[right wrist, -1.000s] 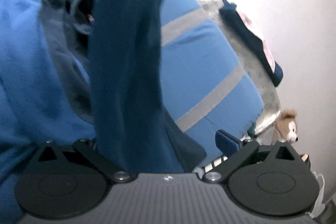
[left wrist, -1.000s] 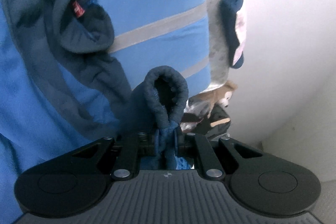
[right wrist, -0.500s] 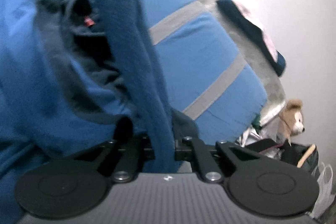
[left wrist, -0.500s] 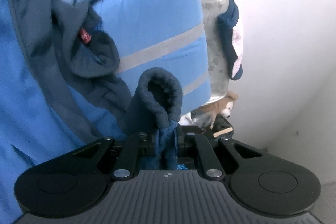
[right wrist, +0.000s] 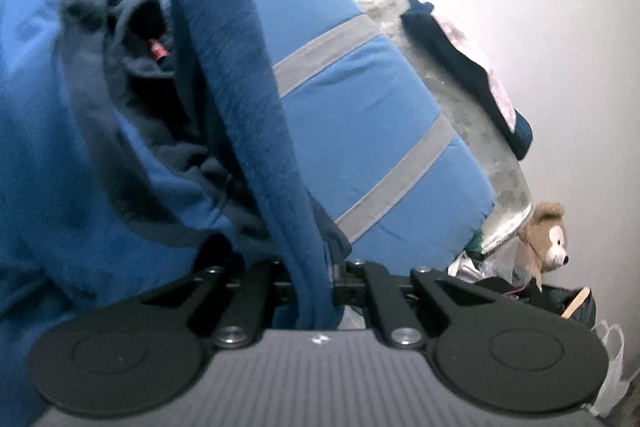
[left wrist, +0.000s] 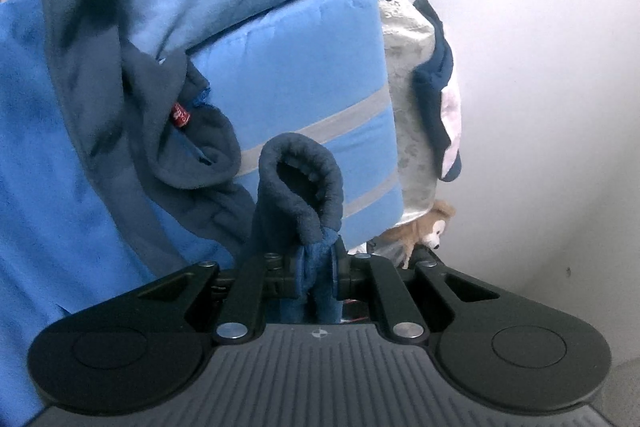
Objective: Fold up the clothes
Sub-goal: 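Hold the navy cuff up with the left gripper while the right gripper grasps the sleeve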
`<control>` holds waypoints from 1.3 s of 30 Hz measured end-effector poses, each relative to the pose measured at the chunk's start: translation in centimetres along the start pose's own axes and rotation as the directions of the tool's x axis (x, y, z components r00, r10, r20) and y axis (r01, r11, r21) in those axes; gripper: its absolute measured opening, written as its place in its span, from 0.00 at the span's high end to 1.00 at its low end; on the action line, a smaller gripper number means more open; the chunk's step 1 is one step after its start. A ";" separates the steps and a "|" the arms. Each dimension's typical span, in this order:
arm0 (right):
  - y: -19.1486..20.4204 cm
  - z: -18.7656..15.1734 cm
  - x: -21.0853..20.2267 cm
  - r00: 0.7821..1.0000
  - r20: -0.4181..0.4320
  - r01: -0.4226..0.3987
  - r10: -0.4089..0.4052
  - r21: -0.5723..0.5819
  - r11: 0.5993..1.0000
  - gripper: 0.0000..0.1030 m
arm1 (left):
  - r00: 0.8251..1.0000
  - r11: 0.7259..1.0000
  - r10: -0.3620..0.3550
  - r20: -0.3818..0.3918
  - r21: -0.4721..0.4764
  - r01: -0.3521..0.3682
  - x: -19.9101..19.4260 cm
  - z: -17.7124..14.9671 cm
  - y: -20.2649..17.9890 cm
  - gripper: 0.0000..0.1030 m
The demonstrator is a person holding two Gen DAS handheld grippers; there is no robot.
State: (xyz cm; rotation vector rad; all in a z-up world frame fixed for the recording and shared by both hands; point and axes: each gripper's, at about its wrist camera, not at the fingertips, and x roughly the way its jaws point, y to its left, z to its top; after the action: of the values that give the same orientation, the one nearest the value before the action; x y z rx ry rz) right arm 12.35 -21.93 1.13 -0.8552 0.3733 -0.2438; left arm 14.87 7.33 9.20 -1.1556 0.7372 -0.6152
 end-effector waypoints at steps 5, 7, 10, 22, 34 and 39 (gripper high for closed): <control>0.3 -0.5 0.1 0.999 -0.029 -0.015 0.015 -0.010 1.000 0.76 | 0.999 1.000 -0.018 0.039 -0.001 0.019 -1.0 0.9 0.1 0.89; 0.3 -0.6 0.1 0.999 -0.028 -0.021 0.021 -0.005 1.000 0.76 | 0.999 1.000 -0.019 0.048 -0.003 0.020 -1.1 1.0 0.0 0.89; 0.5 -0.5 0.5 0.999 -0.029 -0.024 0.024 -0.006 1.000 0.76 | 0.998 1.000 -0.022 0.061 -0.004 0.022 -1.3 1.1 -0.1 0.89; -5.4 1.2 5.7 0.993 -0.046 -0.090 0.105 0.256 0.963 0.71 | 0.990 0.999 -0.051 0.135 -0.004 0.052 -2.1 2.0 -0.3 0.89; -14.5 2.3 13.7 0.856 -0.128 -0.301 0.501 0.665 0.683 0.58 | 0.987 0.999 -0.048 0.157 0.001 0.048 -1.8 2.5 -0.4 0.89; -16.9 3.3 15.2 0.815 -0.176 -0.267 0.552 0.730 0.628 0.58 | 0.989 1.000 -0.014 0.148 -0.001 0.014 -1.4 2.3 -0.2 0.89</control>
State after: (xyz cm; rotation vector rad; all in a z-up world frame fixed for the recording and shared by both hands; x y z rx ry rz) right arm 26.46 -35.79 12.79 0.0493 0.7903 -0.0883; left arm 15.76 9.65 10.17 -1.1954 0.6035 -0.5339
